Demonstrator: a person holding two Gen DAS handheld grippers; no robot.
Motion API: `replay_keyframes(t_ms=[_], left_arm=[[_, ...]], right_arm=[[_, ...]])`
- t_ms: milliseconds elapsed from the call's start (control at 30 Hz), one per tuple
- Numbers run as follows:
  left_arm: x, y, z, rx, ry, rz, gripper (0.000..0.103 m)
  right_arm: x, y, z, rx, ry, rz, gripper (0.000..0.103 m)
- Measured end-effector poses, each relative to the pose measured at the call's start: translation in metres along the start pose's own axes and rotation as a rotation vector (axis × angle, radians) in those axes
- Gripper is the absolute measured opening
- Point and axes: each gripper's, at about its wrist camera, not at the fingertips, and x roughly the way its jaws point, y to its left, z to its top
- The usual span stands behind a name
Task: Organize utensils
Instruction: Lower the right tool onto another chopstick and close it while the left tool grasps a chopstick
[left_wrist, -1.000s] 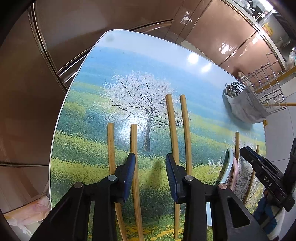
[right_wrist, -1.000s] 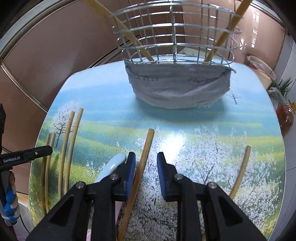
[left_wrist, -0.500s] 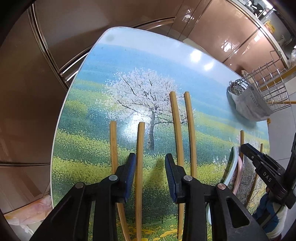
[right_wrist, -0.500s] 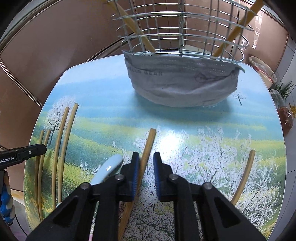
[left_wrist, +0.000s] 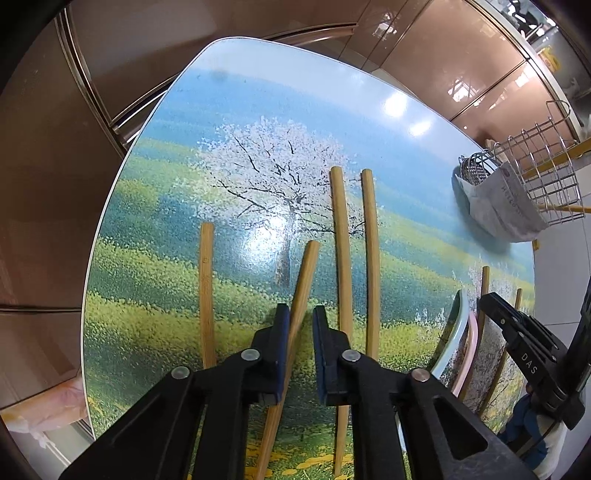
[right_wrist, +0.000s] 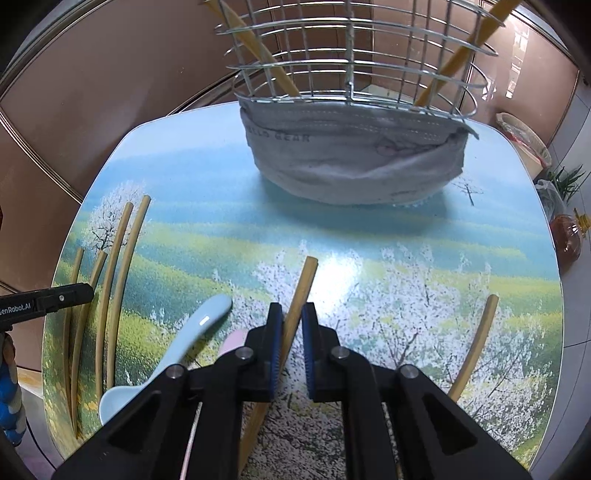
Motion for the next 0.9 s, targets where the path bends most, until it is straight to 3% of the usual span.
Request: replay_keyframes(t_ms=[600, 900], left_arm=[[0.014, -0.037, 0.002, 0.094, 0.111, 0.092, 0.007], [0.02, -0.047, 0.004, 0.097, 0.12, 0.089, 0.007]], right_arm=[[-0.006, -0.009, -0.004, -0.011, 0.094, 0.001, 0.009], [-0.007, -0.011, 0.0, -0.021, 0.123, 0.005, 0.009]])
